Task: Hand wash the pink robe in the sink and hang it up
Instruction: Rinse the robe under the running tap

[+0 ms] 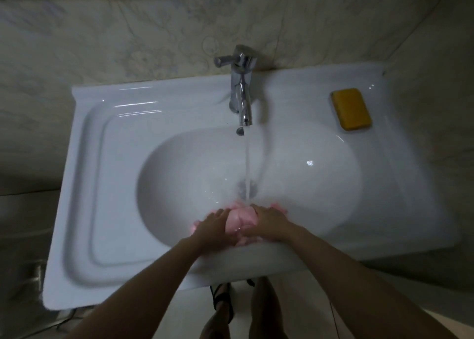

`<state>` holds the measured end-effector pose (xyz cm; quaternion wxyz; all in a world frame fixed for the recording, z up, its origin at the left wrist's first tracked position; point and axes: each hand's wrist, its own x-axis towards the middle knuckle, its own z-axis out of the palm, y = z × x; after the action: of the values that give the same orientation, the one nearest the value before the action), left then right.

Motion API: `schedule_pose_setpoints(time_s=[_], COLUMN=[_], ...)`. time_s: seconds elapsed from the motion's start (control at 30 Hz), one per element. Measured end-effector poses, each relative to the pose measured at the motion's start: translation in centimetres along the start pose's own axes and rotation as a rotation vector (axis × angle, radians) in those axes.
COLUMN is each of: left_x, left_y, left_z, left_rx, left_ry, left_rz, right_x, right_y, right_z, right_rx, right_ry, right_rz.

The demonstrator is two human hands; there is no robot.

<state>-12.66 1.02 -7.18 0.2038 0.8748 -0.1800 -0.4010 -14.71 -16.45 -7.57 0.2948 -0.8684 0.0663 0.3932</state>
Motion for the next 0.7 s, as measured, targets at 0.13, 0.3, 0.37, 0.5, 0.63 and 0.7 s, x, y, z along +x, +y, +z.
schedule_pose_setpoints(time_s=[0.13,0.3,0.37,0.5,0.63,0.7], left_x=[0.0,1.0,1.1,2.0,2.9,3.1], left_y=[-0.2,-0.2,0.2,0.4,1.3,1.6], left_z=[0.3,0.9,0.8,1.0,1.1,1.3], left_rx=[-0.069,0.026,0.085,0.186,0.227,0.202], left_ry=[0.084,0.151,0.172,0.134,0.107,0.134], left_rz=[-0.091,-0.167,-0.184,-0.153,-0.303,-0.352], right_x=[0.4,1.7,2.7,3.6,4.1,4.4], right_y=[-0.5,-0.5,-0.6,-1.4,-2.2,-2.4], right_z=[-0.1,0.5,0.8,0.6,0.3,0.8], right_rx=[-0.046,0.007,0.023,0.032,-0.068,-0.179], right_ry=[0.005,0.021,0.027,0.025,-0.053,-0.032], right_rz=[0.026,0.085,0.100,0.089,0.113,0.114])
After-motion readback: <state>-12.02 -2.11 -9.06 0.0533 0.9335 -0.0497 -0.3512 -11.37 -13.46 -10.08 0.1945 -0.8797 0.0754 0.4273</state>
